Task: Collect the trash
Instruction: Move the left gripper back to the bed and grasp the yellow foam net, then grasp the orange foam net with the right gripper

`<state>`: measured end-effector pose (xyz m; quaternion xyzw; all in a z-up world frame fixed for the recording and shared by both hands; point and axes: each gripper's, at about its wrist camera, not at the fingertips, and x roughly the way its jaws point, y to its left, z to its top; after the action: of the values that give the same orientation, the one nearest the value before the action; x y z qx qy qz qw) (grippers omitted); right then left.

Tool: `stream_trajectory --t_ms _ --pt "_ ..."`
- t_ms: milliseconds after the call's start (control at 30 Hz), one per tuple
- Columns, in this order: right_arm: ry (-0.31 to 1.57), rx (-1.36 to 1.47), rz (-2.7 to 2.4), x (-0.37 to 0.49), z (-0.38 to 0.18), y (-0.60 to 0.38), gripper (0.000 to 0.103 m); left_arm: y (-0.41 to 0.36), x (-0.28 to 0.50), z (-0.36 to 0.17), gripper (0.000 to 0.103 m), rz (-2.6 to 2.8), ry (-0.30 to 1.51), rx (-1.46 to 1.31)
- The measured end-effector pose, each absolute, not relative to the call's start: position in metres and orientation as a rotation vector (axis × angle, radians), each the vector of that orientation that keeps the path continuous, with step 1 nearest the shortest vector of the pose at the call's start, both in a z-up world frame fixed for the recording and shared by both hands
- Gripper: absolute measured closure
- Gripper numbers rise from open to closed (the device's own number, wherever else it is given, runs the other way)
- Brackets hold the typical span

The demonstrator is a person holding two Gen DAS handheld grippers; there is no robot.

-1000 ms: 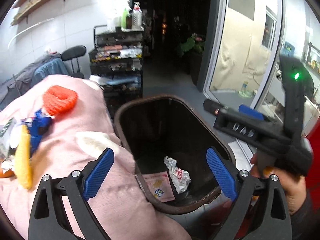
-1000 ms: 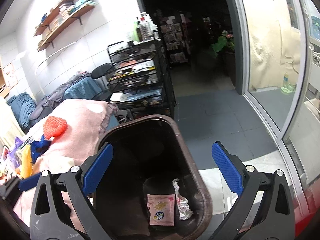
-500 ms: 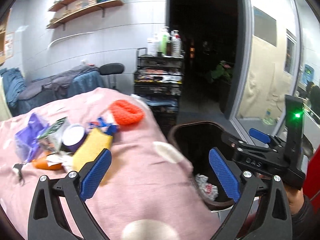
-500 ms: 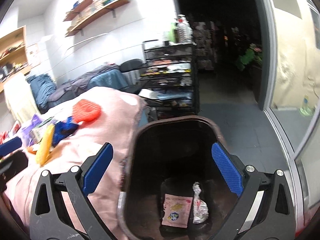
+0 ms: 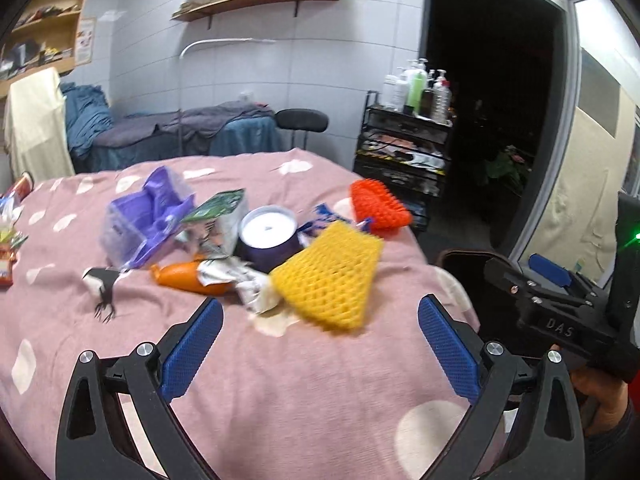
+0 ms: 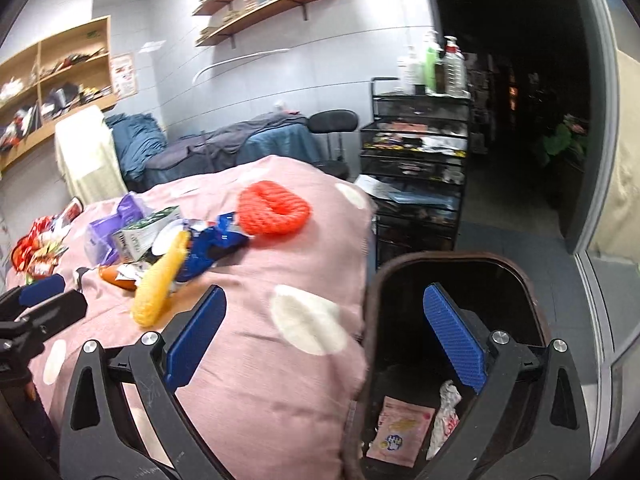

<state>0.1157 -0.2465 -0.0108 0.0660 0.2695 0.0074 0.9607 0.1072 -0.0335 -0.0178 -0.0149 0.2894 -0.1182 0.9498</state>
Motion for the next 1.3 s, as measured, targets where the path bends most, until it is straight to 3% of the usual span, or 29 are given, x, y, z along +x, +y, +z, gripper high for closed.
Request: stream_trajectory --t_ms 233,500,667,733,800,967,1233,1300 --pt "0.575 0.083 0.081 0.140 -0.010 -0.218 0.006 -0.002 0.123 -0.029 0.006 -0.201 0.648 -0.101" --pt "0.614 0.077 0.050 0.165 -0.016 -0.220 0.005 -0.040 0.145 -0.027 0.006 -0.301 0.694 0.039" --pt "0.634 0.093 0.031 0.174 -0.019 -0.234 0.005 -0.068 0.171 -0.039 0.015 -0.321 0.777 0.161" --pt "0.639 0.088 0.028 0.178 -0.019 -0.237 0.005 -0.074 0.181 -0.046 0.022 -0.321 0.818 0.187" --pt "0.642 0.078 0.030 0.182 -0.019 -0.239 0.005 -0.074 0.188 -0.054 0.045 -0.329 0.863 0.185" --pt "0.658 0.050 0.052 0.199 -0.021 -0.237 0.005 -0.060 0.187 -0.056 0.079 -0.329 0.869 0.108" --pt "0.690 -0.048 0.091 0.237 -0.025 -0.215 0.006 -0.035 0.168 -0.035 0.084 -0.308 0.744 -0.019" --pt "0.703 -0.082 0.095 0.249 -0.027 -0.209 0.011 -0.032 0.165 -0.032 0.084 -0.303 0.727 -0.035"
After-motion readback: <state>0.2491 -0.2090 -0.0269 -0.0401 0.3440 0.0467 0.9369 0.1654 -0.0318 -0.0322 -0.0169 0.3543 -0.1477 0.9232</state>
